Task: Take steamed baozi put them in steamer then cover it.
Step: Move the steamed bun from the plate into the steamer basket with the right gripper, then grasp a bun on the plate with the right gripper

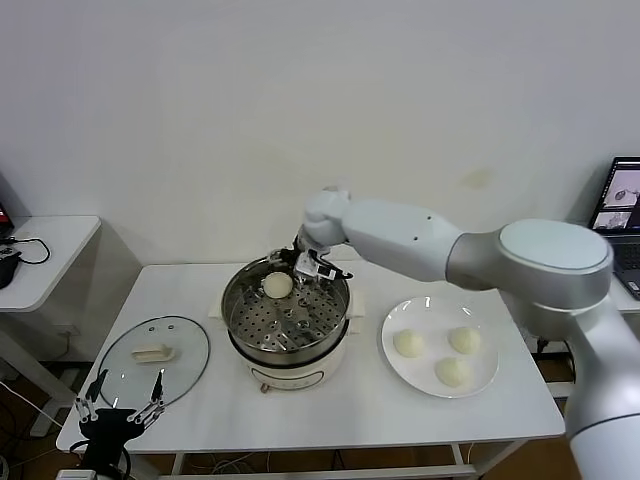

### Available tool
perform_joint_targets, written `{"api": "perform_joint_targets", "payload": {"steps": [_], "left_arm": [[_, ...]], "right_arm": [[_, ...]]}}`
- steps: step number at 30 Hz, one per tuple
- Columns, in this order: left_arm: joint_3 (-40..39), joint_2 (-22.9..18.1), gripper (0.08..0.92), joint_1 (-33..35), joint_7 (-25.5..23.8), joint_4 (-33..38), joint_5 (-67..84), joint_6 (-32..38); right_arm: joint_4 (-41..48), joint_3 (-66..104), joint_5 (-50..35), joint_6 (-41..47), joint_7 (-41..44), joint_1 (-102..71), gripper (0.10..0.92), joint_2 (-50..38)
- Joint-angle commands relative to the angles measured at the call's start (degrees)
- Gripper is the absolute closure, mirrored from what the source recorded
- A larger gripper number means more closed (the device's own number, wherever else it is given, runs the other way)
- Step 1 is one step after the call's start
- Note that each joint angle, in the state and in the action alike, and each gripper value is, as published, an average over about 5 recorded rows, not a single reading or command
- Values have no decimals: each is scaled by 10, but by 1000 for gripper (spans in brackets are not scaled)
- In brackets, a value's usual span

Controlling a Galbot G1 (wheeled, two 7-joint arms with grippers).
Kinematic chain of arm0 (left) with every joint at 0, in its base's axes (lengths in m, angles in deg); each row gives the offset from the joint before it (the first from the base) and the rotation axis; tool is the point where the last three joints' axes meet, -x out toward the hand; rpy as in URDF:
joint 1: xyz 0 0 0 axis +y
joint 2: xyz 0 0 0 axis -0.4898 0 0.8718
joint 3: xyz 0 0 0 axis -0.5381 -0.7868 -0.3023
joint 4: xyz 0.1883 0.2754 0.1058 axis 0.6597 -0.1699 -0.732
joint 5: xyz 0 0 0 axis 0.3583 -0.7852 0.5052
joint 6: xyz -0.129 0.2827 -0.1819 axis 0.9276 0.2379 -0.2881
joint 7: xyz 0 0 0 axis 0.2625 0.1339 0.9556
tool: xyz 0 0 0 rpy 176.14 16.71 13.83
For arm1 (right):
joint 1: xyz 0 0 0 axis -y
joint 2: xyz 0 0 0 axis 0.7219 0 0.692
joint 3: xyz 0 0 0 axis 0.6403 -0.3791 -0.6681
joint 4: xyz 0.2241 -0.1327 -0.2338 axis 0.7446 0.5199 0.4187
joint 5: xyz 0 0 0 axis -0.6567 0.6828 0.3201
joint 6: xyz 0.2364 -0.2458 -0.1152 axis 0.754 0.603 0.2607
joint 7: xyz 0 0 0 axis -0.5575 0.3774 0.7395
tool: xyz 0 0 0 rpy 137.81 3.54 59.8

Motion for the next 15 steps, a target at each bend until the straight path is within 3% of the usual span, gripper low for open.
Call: {"api": "perform_joint_targets", "payload": {"steps": [1, 9, 15], "left_arm": [[1, 1, 177, 0, -1, 2, 1, -1], [10, 16, 177, -9, -5, 2, 15, -8], [15, 24, 177, -18, -8, 3, 23, -14]], "right_arm": [[-76, 2, -126, 109, 53, 51, 203, -58], [-231, 11, -187, 300, 74, 93, 202, -229], [-324, 25, -181, 351, 74, 61, 203, -363]]}}
